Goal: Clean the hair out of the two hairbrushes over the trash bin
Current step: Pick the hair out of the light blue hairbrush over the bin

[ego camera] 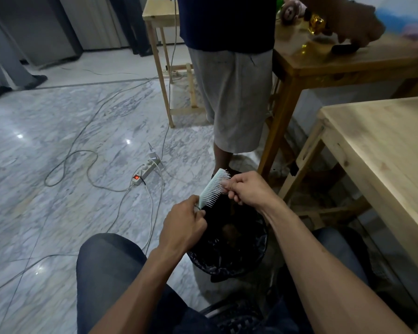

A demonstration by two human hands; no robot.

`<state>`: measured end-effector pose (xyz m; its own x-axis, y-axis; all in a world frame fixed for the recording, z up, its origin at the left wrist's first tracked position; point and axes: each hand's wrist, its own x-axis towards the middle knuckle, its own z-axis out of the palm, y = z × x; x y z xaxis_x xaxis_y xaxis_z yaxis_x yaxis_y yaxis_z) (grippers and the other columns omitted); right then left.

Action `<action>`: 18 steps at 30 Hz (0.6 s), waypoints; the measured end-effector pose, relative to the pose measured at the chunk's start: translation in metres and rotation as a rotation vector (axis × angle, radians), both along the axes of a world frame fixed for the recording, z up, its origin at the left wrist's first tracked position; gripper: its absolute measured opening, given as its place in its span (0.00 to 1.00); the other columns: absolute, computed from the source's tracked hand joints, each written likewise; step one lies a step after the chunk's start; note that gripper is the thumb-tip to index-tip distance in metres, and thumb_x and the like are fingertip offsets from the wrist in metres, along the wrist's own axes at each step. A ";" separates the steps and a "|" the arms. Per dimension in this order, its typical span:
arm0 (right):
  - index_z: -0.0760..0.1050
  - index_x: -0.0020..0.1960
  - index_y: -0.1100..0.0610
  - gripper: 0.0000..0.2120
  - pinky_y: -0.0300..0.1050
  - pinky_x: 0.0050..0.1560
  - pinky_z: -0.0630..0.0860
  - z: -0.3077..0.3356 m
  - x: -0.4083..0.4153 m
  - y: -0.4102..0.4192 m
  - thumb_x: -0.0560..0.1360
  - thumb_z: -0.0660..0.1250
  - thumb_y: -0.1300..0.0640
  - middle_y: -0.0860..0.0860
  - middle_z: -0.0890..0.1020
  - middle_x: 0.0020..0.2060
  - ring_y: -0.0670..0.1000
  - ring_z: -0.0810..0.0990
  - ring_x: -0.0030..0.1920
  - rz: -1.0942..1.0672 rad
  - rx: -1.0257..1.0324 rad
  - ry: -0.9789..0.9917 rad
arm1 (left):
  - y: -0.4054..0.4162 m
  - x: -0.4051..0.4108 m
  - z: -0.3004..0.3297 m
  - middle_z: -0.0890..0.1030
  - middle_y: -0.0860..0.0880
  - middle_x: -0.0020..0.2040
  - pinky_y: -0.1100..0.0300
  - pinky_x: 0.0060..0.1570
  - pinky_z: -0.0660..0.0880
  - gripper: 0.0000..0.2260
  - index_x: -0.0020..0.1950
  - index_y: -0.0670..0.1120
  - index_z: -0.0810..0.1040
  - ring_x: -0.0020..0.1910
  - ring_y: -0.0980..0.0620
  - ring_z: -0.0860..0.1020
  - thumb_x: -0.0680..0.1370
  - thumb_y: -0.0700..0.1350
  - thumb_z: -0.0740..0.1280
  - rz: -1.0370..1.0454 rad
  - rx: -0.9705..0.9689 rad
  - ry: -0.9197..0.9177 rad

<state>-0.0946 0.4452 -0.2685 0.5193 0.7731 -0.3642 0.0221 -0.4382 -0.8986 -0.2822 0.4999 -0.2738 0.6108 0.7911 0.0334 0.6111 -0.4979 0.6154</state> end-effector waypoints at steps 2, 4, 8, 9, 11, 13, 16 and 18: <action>0.82 0.37 0.60 0.15 0.33 0.24 0.68 -0.002 0.000 -0.002 0.81 0.71 0.55 0.48 0.78 0.25 0.43 0.70 0.23 -0.077 0.049 0.005 | 0.004 -0.002 0.000 0.75 0.49 0.31 0.51 0.30 0.68 0.02 0.43 0.47 0.74 0.31 0.47 0.73 0.75 0.43 0.65 0.036 -0.007 -0.009; 0.83 0.38 0.60 0.15 0.33 0.25 0.68 -0.003 0.003 -0.006 0.81 0.70 0.55 0.47 0.78 0.25 0.42 0.71 0.24 -0.146 0.065 0.021 | 0.009 -0.004 0.002 0.78 0.47 0.34 0.48 0.33 0.72 0.01 0.46 0.46 0.75 0.33 0.45 0.75 0.76 0.42 0.66 0.071 -0.016 -0.016; 0.82 0.41 0.61 0.13 0.33 0.28 0.73 -0.009 0.002 -0.012 0.83 0.66 0.60 0.52 0.81 0.32 0.43 0.75 0.27 -0.083 0.003 0.019 | 0.014 -0.007 0.006 0.78 0.50 0.34 0.50 0.36 0.73 0.03 0.48 0.48 0.76 0.33 0.51 0.75 0.76 0.41 0.66 0.114 -0.039 -0.044; 0.82 0.45 0.61 0.11 0.33 0.29 0.75 -0.010 0.000 -0.012 0.83 0.65 0.63 0.54 0.82 0.38 0.44 0.78 0.30 -0.035 -0.018 0.048 | 0.013 -0.007 0.006 0.78 0.50 0.35 0.51 0.36 0.73 0.03 0.49 0.48 0.76 0.33 0.53 0.74 0.77 0.41 0.66 0.113 -0.043 -0.048; 0.79 0.61 0.59 0.10 0.38 0.33 0.80 -0.010 -0.003 -0.011 0.83 0.63 0.66 0.56 0.81 0.55 0.50 0.84 0.41 0.066 -0.095 0.069 | 0.012 -0.006 0.006 0.79 0.48 0.36 0.50 0.36 0.72 0.03 0.49 0.48 0.76 0.34 0.51 0.75 0.77 0.42 0.66 0.100 -0.047 -0.046; 0.71 0.75 0.55 0.22 0.42 0.35 0.82 -0.009 -0.001 -0.007 0.82 0.64 0.64 0.55 0.74 0.67 0.54 0.86 0.47 0.085 -0.177 0.049 | 0.011 -0.006 0.005 0.79 0.46 0.35 0.49 0.35 0.72 0.01 0.49 0.47 0.76 0.33 0.47 0.75 0.77 0.42 0.66 0.088 -0.047 -0.043; 0.70 0.76 0.55 0.23 0.41 0.31 0.79 -0.003 0.003 -0.001 0.82 0.63 0.59 0.55 0.81 0.62 0.53 0.88 0.37 0.002 -0.173 -0.012 | 0.012 -0.005 0.003 0.79 0.47 0.35 0.51 0.34 0.71 0.03 0.51 0.47 0.76 0.33 0.48 0.75 0.78 0.44 0.66 0.084 -0.081 -0.050; 0.79 0.67 0.55 0.16 0.39 0.27 0.76 0.000 0.006 -0.001 0.80 0.64 0.57 0.53 0.87 0.47 0.50 0.85 0.30 -0.021 -0.173 -0.158 | 0.012 -0.004 0.002 0.77 0.49 0.33 0.56 0.31 0.67 0.06 0.54 0.46 0.76 0.32 0.51 0.74 0.79 0.44 0.66 0.079 -0.126 -0.060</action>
